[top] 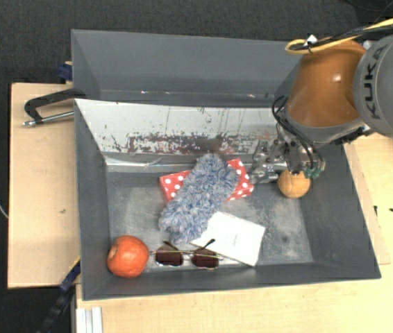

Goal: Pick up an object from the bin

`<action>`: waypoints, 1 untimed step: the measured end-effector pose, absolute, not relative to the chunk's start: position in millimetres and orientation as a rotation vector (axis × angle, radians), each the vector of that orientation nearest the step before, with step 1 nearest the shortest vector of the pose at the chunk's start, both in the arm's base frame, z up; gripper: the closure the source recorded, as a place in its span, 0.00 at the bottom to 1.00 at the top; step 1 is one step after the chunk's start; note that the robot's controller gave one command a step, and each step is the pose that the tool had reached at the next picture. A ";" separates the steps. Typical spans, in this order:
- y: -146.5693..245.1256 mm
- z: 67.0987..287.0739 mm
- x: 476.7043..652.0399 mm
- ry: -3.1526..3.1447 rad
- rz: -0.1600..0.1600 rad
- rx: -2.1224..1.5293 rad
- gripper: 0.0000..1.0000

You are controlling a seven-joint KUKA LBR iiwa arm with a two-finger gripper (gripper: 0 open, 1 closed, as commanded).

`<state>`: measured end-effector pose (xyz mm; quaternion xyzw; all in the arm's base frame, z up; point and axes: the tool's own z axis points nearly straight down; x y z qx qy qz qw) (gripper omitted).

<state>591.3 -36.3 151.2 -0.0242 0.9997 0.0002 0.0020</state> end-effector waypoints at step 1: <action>-32.7 89.8 608.0 3.097 -0.007 -0.216 0.00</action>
Offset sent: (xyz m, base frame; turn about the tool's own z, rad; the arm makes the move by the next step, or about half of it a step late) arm 0.0000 0.0000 0.0000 0.0000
